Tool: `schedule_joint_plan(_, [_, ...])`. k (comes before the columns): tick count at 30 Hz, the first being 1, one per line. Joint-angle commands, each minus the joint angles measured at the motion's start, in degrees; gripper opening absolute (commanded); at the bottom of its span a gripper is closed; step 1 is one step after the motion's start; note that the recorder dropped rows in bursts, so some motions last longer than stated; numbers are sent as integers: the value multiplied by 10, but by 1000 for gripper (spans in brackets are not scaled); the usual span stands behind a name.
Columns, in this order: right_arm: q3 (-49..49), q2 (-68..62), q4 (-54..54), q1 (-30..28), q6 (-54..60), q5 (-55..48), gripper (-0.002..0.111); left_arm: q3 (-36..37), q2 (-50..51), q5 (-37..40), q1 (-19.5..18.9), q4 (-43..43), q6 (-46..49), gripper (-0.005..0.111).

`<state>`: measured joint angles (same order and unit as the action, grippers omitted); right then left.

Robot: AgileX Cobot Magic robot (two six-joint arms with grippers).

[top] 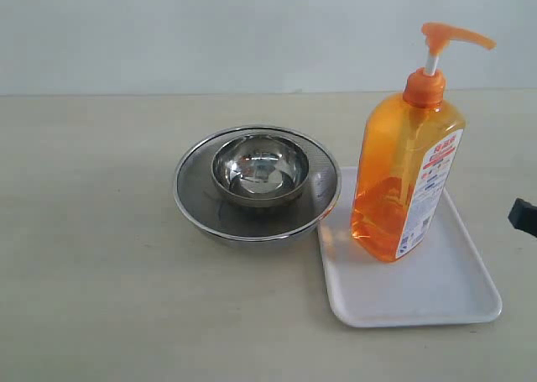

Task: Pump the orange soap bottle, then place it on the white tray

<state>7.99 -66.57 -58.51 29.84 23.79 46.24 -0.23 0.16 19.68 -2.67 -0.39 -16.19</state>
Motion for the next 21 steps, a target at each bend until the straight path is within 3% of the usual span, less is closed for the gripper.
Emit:
schedule_joint_plan(1, [6,1,209,-1,-53,8,0,2,-2,1,-1,-6,3,5])
schedule_joint_plan(3, [19,1,329,-1,-131,22,0,2,-2,1,-1,-6,3,5])
schedule_joint_plan(6, [43,1,383,-1,-140,39,6,2,-2,1,-1,-6,3,5])
schedule_joint_plan(9, [55,1,406,-1,-139,54,26,2,-2,1,-1,-6,3,5])
schedule_joint_plan(13, [69,0,430,-1,-139,47,62,2,-2,1,-1,-6,3,5])
schedule_joint_plan(14, [72,-3,430,-1,-140,42,66,2,-2,1,-1,-6,3,5])
schedule_joint_plan(21, [98,-67,443,-1,-164,55,67,2,-2,1,-1,-6,3,5])
